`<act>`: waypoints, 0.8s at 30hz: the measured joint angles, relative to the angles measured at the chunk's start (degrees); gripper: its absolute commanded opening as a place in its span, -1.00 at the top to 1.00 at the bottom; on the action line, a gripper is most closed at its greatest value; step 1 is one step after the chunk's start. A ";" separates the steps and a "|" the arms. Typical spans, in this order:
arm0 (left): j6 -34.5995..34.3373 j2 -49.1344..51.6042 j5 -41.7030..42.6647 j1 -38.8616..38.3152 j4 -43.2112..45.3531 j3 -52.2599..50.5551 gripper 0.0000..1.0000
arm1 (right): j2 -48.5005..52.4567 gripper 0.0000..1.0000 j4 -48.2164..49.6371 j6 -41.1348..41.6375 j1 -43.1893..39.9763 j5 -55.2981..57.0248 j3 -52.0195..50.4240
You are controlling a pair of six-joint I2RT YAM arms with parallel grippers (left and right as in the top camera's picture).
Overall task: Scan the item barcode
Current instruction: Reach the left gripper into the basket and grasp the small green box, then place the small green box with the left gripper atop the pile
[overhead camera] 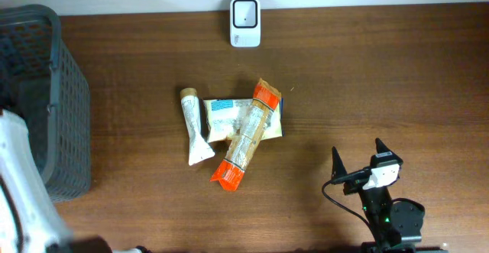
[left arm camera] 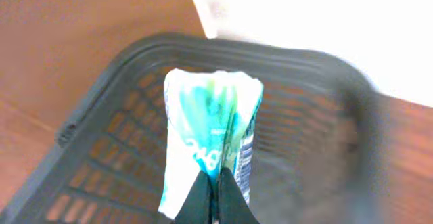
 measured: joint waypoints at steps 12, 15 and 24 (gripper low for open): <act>-6.19 7.89 20.39 -35.74 -7.17 -21.03 0.24 | 0.00 -0.97 0.02 0.00 0.00 0.00 0.00; -6.32 9.68 20.74 -38.62 -6.38 -21.70 -0.10 | 0.00 -0.97 0.02 -0.02 0.00 0.00 0.00; -6.82 9.66 20.76 -39.78 -4.83 -20.79 -0.21 | 0.00 -0.97 0.02 -0.04 0.00 0.00 0.00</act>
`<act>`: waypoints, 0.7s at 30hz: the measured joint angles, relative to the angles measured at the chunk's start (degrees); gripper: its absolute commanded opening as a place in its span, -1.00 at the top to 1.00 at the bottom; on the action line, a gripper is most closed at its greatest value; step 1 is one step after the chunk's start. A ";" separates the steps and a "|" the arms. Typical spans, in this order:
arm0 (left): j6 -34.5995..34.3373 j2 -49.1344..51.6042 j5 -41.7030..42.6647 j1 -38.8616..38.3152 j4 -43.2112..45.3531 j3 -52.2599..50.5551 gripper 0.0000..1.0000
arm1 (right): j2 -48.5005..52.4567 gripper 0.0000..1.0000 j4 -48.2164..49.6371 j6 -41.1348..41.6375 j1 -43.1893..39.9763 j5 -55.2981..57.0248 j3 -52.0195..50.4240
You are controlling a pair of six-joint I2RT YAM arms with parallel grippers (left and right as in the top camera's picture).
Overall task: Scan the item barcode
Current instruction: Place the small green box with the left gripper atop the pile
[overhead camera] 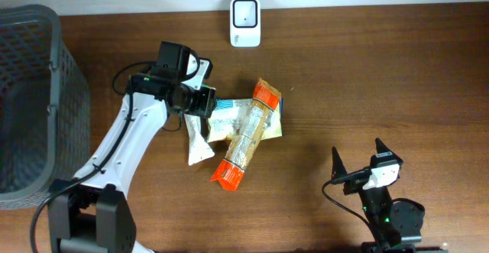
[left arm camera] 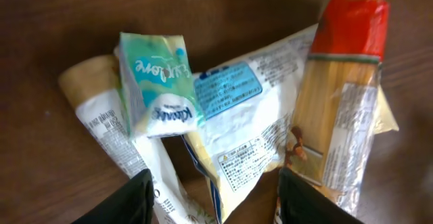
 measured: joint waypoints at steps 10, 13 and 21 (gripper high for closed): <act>-0.02 -10.93 -3.21 2.60 -4.81 7.37 -0.46 | 0.00 -0.97 0.00 0.00 0.00 0.00 0.00; -0.02 -13.07 -3.72 5.60 -6.71 8.76 -0.47 | 0.00 -0.97 0.00 -0.02 0.00 0.00 0.00; 0.04 -13.38 -4.22 10.80 -11.34 9.25 -0.41 | 0.00 -0.97 0.00 0.00 0.00 0.00 0.00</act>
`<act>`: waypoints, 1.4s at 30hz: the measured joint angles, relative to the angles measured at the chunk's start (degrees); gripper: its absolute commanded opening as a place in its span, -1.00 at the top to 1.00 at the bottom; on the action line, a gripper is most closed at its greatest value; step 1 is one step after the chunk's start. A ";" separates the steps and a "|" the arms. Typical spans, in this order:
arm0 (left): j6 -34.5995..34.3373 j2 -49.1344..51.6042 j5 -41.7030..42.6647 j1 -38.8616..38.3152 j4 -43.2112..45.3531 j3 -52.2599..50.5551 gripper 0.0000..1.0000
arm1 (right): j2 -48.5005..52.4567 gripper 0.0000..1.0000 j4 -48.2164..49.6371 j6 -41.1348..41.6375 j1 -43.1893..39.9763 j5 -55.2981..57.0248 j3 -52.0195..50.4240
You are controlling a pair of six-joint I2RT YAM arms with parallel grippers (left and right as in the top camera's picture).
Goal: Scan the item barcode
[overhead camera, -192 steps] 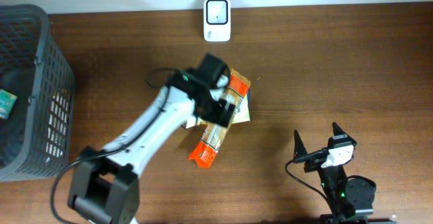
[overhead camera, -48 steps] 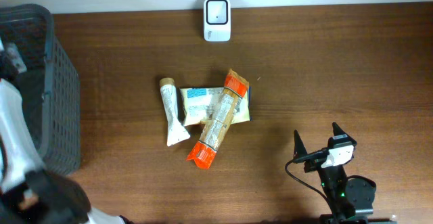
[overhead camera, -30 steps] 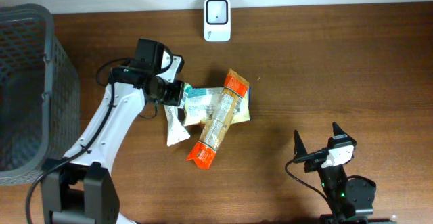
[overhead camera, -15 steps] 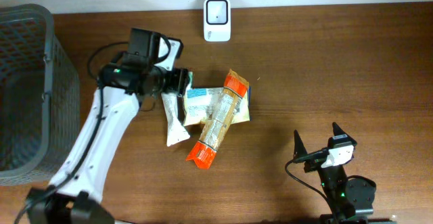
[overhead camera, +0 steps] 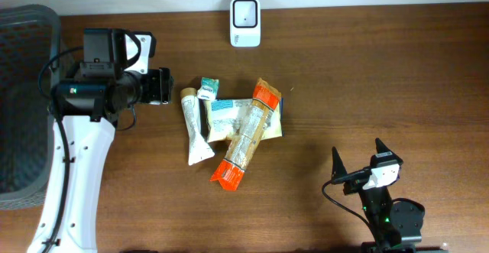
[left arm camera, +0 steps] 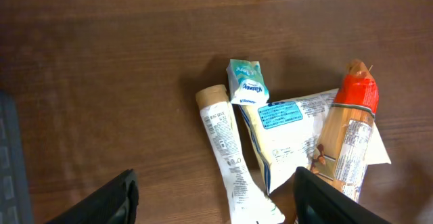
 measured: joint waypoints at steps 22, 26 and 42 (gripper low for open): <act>0.42 -0.39 -6.73 13.46 -4.00 24.83 -0.64 | 0.00 -0.97 0.00 0.00 0.00 0.00 0.00; 0.44 0.57 -8.35 21.42 -3.67 24.85 -0.64 | 0.00 -0.97 0.00 0.02 0.00 0.00 0.00; 1.46 9.88 -1.09 31.71 -5.57 25.03 -0.42 | 0.00 -0.97 0.00 0.02 0.00 0.00 0.00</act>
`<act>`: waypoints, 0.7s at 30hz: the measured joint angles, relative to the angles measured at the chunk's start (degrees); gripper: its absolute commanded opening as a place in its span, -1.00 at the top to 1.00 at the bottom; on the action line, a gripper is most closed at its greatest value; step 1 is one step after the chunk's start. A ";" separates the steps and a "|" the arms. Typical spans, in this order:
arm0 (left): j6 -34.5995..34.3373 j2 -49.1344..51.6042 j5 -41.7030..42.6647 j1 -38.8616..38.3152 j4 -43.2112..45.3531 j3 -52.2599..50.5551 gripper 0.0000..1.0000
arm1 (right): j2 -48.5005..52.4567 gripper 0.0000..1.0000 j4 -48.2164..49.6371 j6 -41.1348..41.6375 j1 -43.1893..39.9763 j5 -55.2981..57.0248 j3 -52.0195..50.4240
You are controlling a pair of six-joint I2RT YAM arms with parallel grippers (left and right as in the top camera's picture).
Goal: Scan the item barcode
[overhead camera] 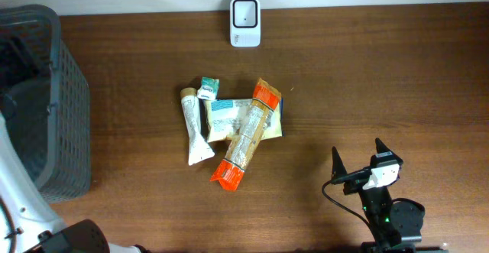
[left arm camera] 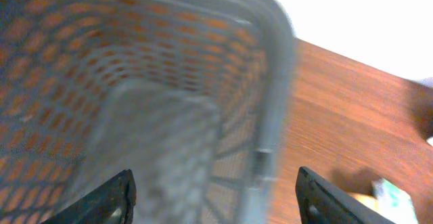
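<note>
A small teal tissue pack (overhead camera: 207,89) lies at the top of a pile in the middle of the table, with a cream tube (overhead camera: 195,127), a white pouch (overhead camera: 226,117) and an orange pasta packet (overhead camera: 246,137). The white scanner (overhead camera: 245,22) stands at the far edge. My left gripper (left arm camera: 216,207) hangs wide open and empty over the dark mesh basket (left arm camera: 169,82); the wrist view is blurred. Open and empty, my right gripper (overhead camera: 359,163) rests near the front right.
The basket (overhead camera: 69,131) fills the table's left end. My white left arm (overhead camera: 19,184) runs along the left edge beside it. Bare wood lies between the basket and the pile, and right of the pile.
My left gripper was open above the table just left of the pile; now it is open over the basket. The pile, the tissue pack and the right arm have not moved.
My left gripper was shut on the teal tissue pack above the basket. Then it was open over the pile, with the pack lying on the tube and pouch. Then it stood left of the pile, and now it is back over the basket, empty.
</note>
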 measured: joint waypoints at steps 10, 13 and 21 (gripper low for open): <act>7.41 0.66 3.04 -20.15 -2.16 -1.77 1.00 | 0.00 -0.97 0.00 0.00 0.00 0.00 0.00; 6.88 1.86 1.75 -21.24 -2.75 -7.10 1.00 | 0.00 -0.97 0.00 -0.02 0.00 0.00 0.00; 5.38 3.48 -3.93 -17.68 -3.52 -17.29 1.00 | 0.00 -0.97 0.00 -0.04 0.00 0.00 0.00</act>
